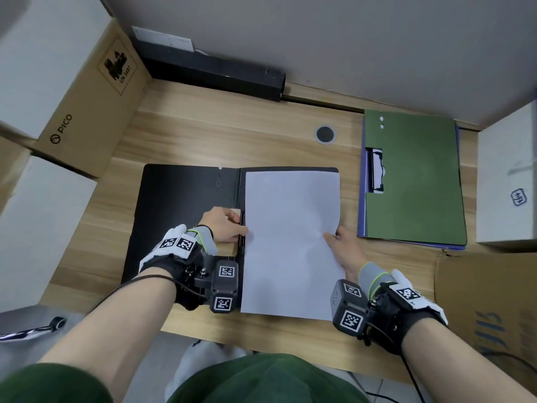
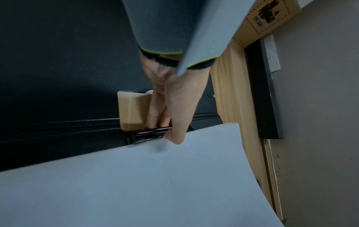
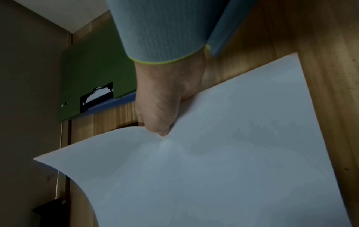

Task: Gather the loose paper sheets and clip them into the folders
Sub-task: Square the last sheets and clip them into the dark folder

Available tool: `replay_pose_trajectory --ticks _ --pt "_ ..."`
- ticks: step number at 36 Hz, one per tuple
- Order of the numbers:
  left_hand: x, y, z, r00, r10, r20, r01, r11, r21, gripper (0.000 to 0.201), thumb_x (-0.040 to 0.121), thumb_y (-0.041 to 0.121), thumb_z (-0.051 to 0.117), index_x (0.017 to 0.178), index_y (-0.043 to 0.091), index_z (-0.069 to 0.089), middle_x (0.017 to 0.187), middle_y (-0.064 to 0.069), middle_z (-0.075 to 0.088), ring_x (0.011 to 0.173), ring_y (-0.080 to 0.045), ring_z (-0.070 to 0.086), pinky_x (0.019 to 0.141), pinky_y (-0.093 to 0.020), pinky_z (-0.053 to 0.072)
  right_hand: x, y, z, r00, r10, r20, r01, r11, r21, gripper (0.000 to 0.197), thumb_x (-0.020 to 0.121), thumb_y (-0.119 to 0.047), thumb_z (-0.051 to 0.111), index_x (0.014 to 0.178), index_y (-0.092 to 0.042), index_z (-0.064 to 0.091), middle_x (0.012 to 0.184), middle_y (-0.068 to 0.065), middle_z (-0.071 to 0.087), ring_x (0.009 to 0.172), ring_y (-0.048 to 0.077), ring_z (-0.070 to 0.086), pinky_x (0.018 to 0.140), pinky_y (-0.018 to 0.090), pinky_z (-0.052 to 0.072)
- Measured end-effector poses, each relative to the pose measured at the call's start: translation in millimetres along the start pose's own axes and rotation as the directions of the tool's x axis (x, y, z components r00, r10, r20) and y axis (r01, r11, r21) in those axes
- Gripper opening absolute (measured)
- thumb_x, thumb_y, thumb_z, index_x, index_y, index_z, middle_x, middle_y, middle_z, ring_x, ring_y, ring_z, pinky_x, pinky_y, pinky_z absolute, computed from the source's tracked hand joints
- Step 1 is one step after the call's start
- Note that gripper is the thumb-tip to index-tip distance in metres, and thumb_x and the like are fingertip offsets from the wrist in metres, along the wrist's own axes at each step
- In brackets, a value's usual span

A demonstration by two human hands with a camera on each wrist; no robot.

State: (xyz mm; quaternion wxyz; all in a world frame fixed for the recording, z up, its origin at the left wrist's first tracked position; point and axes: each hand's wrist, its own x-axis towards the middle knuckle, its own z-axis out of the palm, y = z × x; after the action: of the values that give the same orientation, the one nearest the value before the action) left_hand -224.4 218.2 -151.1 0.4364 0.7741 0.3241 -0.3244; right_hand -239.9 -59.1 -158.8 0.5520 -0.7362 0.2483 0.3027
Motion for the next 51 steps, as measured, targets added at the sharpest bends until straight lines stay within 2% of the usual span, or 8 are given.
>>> replay_pose_trajectory --ticks 5,17,22,32,35,41,48,51 --pt "3 -2 0 1.0 0.001 0.004 -0.001 1.0 -0.017 0.026 0.064 0.015 0.077 0.088 0.012 0.069 0.084 0.0 0.065 0.075 -0.018 0.071 0.075 -0.033 0.06 4 0 5 1.0 -0.004 -0.024 0.004 1.0 -0.022 0.02 0.094 -0.006 0.046 0.105 -0.011 0.062 0.092 0.009 0.068 0.079 0.024 0.06 0.077 0.037 0.05" --pt "5 -4 1 1.0 0.007 -0.006 -0.007 0.999 -0.036 0.023 0.065 0.015 0.076 0.087 0.011 0.069 0.086 -0.001 0.065 0.072 -0.016 0.07 0.074 -0.032 0.06 4 -10 5 1.0 -0.02 -0.011 0.02 0.999 -0.029 0.018 0.096 -0.004 0.044 0.098 -0.014 0.059 0.083 0.006 0.064 0.067 0.017 0.057 0.061 0.025 0.047" --pt "5 -3 2 1.0 0.021 -0.02 -0.021 1.0 -0.004 0.024 0.065 0.016 0.075 0.088 0.011 0.07 0.082 0.004 0.064 0.075 -0.019 0.071 0.077 -0.034 0.06 6 -15 8 0.999 -0.053 -0.01 0.052 0.995 -0.082 0.02 0.092 -0.002 0.045 0.099 0.013 0.054 0.102 0.044 0.052 0.074 0.02 0.046 0.067 0.032 0.039" --pt "4 0 6 0.998 0.038 -0.053 -0.033 0.996 0.083 0.026 0.067 0.019 0.076 0.091 0.012 0.069 0.08 0.006 0.062 0.068 -0.018 0.07 0.077 -0.031 0.06 9 -17 10 0.999 -0.031 -0.021 0.028 0.994 -0.101 0.026 0.095 -0.003 0.043 0.083 -0.018 0.061 0.102 0.037 0.06 0.078 0.021 0.051 0.069 0.03 0.042" --pt "5 0 7 0.996 0.047 -0.078 -0.034 0.986 0.161 0.028 0.062 0.029 0.078 0.086 0.017 0.068 0.084 0.003 0.066 0.076 -0.02 0.071 0.078 -0.031 0.059 10 -19 8 0.999 -0.029 -0.015 0.027 0.994 -0.106 0.021 0.096 -0.006 0.044 0.107 -0.008 0.061 0.092 0.022 0.064 0.081 0.021 0.054 0.067 0.028 0.045" --pt "0 -3 22 0.988 0.101 -0.119 -0.048 0.922 0.384 0.038 0.071 0.035 0.071 0.095 0.018 0.048 0.092 0.003 0.05 0.082 -0.021 0.053 0.068 -0.028 0.04 13 -9 4 0.998 0.035 -0.052 -0.044 0.984 -0.17 0.049 0.094 -0.025 0.054 0.137 -0.01 0.033 0.123 0.006 0.055 0.105 0.026 0.059 0.088 0.036 0.049" --pt "9 -13 18 0.993 0.096 -0.07 -0.07 0.946 0.316 0.037 0.07 0.035 0.075 0.097 0.021 0.053 0.094 0.003 0.056 0.088 -0.022 0.058 0.076 -0.029 0.047 8 -2 -7 0.971 0.068 -0.23 -0.095 0.989 -0.11 0.034 0.094 -0.013 0.047 0.128 -0.011 0.047 0.106 0.004 0.054 0.088 0.021 0.052 0.073 0.028 0.04" --pt "9 -20 8 0.999 0.049 -0.002 -0.049 0.999 -0.01 0.017 0.078 0.021 0.071 0.086 0.019 0.055 0.088 -0.004 0.058 0.075 -0.024 0.06 0.073 -0.033 0.056 0 -7 2 0.976 0.089 -0.198 -0.092 0.996 -0.01 0.021 0.096 -0.012 0.045 0.113 -0.005 0.054 0.079 0.005 0.054 0.06 0.017 0.054 0.051 0.026 0.041"
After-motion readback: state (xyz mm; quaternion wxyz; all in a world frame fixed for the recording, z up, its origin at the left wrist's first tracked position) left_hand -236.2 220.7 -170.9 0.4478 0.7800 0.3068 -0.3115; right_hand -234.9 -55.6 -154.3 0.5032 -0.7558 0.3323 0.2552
